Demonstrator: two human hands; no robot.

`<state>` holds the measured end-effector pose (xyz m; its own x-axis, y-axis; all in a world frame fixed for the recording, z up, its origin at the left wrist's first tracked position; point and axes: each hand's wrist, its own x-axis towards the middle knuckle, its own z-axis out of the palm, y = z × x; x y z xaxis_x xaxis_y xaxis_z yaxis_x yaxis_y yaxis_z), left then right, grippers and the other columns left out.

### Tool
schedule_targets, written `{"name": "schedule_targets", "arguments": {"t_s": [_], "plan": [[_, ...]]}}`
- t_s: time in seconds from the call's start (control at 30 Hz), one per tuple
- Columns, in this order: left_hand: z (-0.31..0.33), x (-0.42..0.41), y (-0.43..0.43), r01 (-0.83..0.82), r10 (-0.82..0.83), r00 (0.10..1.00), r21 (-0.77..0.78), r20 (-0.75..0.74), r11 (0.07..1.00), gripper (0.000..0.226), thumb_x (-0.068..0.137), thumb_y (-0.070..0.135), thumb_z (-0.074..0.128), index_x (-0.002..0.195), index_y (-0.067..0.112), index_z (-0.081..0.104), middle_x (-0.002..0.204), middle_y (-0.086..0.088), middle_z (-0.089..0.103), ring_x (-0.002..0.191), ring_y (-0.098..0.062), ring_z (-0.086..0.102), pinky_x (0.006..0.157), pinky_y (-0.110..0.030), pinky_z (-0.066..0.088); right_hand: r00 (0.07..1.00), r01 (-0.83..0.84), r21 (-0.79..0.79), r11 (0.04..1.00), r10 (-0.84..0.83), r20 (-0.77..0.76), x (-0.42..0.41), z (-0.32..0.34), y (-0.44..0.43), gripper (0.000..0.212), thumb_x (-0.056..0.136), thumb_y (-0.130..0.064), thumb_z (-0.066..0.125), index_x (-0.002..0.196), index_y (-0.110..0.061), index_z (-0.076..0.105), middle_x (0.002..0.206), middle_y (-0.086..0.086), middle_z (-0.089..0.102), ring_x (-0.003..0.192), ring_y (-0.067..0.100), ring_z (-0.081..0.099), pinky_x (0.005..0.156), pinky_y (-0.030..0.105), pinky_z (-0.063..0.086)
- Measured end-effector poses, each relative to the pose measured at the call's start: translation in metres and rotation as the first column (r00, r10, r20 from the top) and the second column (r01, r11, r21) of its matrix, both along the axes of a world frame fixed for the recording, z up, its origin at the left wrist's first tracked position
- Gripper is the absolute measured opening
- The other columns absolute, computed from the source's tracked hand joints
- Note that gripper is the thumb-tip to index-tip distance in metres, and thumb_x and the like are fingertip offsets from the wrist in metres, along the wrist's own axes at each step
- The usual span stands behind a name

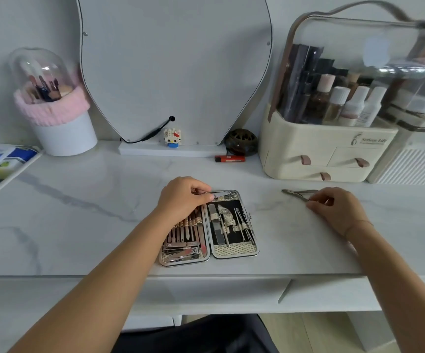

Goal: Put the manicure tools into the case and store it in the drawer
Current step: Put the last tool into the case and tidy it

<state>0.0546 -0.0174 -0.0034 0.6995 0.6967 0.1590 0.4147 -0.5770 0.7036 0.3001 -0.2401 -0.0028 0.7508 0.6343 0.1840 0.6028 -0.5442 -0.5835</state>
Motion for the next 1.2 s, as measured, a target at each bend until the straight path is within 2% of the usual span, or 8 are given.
{"name": "schedule_targets", "arguments": {"t_s": [0.17,0.3,0.47,0.57,0.63,0.8,0.93,1.2], "plan": [[0.001,0.004,-0.004,-0.05,0.05,0.999,-0.011,0.013,0.999,0.021,0.078,0.035,0.07,0.097,0.026,0.072,0.103,0.009,0.07,0.097,-0.008,0.06,0.094,-0.039,0.047,0.998,-0.061,0.02,0.998,0.061,0.015,-0.009,0.002,0.005,0.003,0.082,-0.016,0.066,0.079,-0.014,0.066,0.079,0.003,0.061,0.07,0.014,0.052,0.068,0.026,0.035],[0.004,0.004,-0.01,-0.064,0.064,0.998,0.024,0.012,0.998,0.023,0.081,0.034,0.067,0.102,0.024,0.07,0.108,0.006,0.067,0.103,-0.012,0.058,0.095,-0.038,0.044,0.94,-0.167,0.276,0.946,0.238,-0.244,-0.029,0.011,0.017,0.01,0.085,-0.008,0.064,0.075,-0.01,0.065,0.059,-0.003,0.064,0.048,0.005,0.051,0.054,0.014,0.043],[0.008,-0.004,-0.026,0.009,-0.007,1.0,0.162,-0.018,0.987,0.023,0.074,0.051,0.068,0.09,0.034,0.068,0.1,0.009,0.056,0.104,-0.013,0.045,0.094,-0.041,0.038,0.728,-0.139,0.53,0.837,0.449,-0.518,-0.053,0.021,0.046,0.009,0.08,-0.004,0.066,0.073,-0.009,0.065,0.056,0.0,0.063,0.054,0.012,0.048,0.054,0.017,0.043],[0.011,-0.006,-0.032,0.037,-0.022,0.992,0.119,-0.125,0.992,0.028,0.07,0.058,0.068,0.087,0.036,0.069,0.101,0.01,0.052,0.106,-0.014,0.042,0.097,-0.043,0.035,0.523,-0.108,0.588,0.801,0.549,-0.652,-0.061,0.025,0.063,0.012,0.063,-0.02,0.075,0.068,-0.013,0.067,0.057,-0.001,0.06,0.054,0.007,0.049,0.053,0.014,0.044],[0.013,-0.004,-0.032,0.02,-0.007,0.988,0.087,-0.151,0.996,0.029,0.07,0.057,0.069,0.087,0.035,0.069,0.103,0.008,0.052,0.109,-0.015,0.041,0.099,-0.042,0.033,0.466,-0.118,0.595,0.795,0.573,-0.674,-0.065,0.023,0.07,0.018,0.056,-0.028,0.076,0.066,-0.015,0.069,0.058,-0.002,0.058,0.053,0.005,0.049,0.052,0.013,0.044],[0.014,0.004,-0.033,0.003,0.014,0.98,0.085,-0.2,0.996,0.021,0.073,0.052,0.069,0.085,0.035,0.071,0.108,0.007,0.054,0.108,-0.016,0.042,0.093,-0.038,0.03,0.49,-0.147,0.541,0.828,0.536,-0.688,-0.069,0.016,0.071,0.007,0.082,-0.01,0.061,0.076,-0.006,0.062,0.048,-0.004,0.055,0.042,0.004,0.041,0.039,0.011,0.033],[0.012,0.005,-0.034,-0.003,0.013,0.985,0.057,-0.172,0.998,0.011,0.076,0.045,0.07,0.081,0.035,0.071,0.107,0.01,0.054,0.106,-0.015,0.041,0.092,-0.037,0.028,0.532,-0.18,0.512,0.84,0.521,-0.667,-0.069,0.016,0.068,0.015,0.087,-0.012,0.058,0.072,-0.011,0.06,0.044,-0.003,0.053,0.032,0.004,0.035,0.033,0.013,0.024],[0.008,-0.002,-0.034,0.023,-0.021,0.999,-0.068,0.035,0.997,0.006,0.074,0.043,0.071,0.072,0.038,0.069,0.102,0.019,0.057,0.11,-0.009,0.046,0.099,-0.04,0.027,0.391,-0.017,0.58,0.814,0.539,-0.746,-0.06,0.009,0.073,0.021,0.093,-0.021,0.051,0.075,-0.011,0.058,0.051,-0.003,0.048,0.04,0.003,0.037,0.042,0.011,0.033]]}}
